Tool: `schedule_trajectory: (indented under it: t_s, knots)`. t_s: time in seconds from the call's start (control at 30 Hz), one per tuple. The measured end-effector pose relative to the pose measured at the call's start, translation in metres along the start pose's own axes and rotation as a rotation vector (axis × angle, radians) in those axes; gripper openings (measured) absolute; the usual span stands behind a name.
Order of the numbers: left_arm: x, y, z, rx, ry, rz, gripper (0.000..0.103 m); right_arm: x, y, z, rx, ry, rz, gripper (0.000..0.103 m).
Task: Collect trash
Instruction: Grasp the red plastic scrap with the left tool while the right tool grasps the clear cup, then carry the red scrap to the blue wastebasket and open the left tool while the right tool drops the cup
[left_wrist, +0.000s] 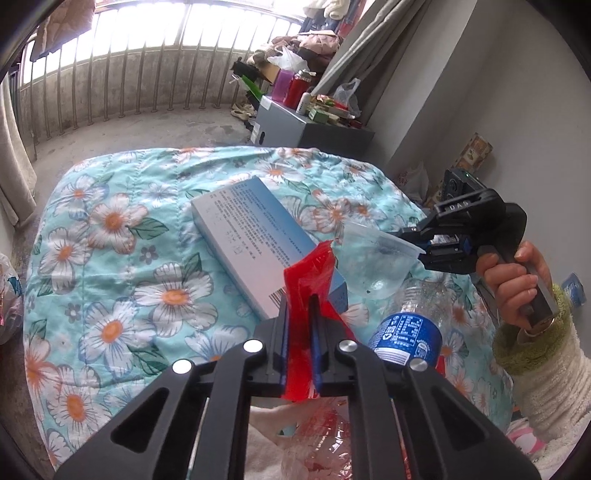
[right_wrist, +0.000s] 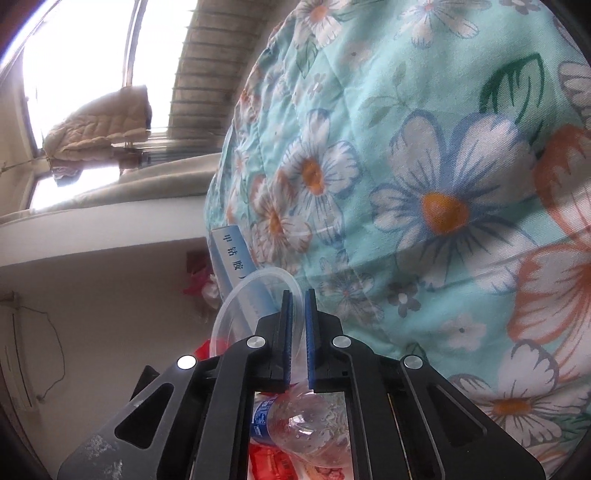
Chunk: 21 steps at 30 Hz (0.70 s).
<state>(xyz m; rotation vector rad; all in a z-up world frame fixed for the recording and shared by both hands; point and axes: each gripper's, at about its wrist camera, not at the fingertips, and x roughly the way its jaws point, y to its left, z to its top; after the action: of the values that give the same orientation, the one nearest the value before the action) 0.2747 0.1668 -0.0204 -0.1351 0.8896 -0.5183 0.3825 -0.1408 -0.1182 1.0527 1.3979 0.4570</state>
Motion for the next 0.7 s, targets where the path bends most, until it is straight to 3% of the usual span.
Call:
schedule_trajectory:
  t_s: [0.33, 0.7]
  knots:
    - [-0.050, -0.011, 0.004, -0.013, -0.163, 0.020, 0.009, -0.022, 0.022, -0.013, -0.044, -0.062, 0.096, 0.004]
    - [-0.122, -0.048, -0.007, -0.013, -0.334, 0.032, 0.009, -0.077, 0.044, -0.056, -0.134, -0.155, 0.115, 0.004]
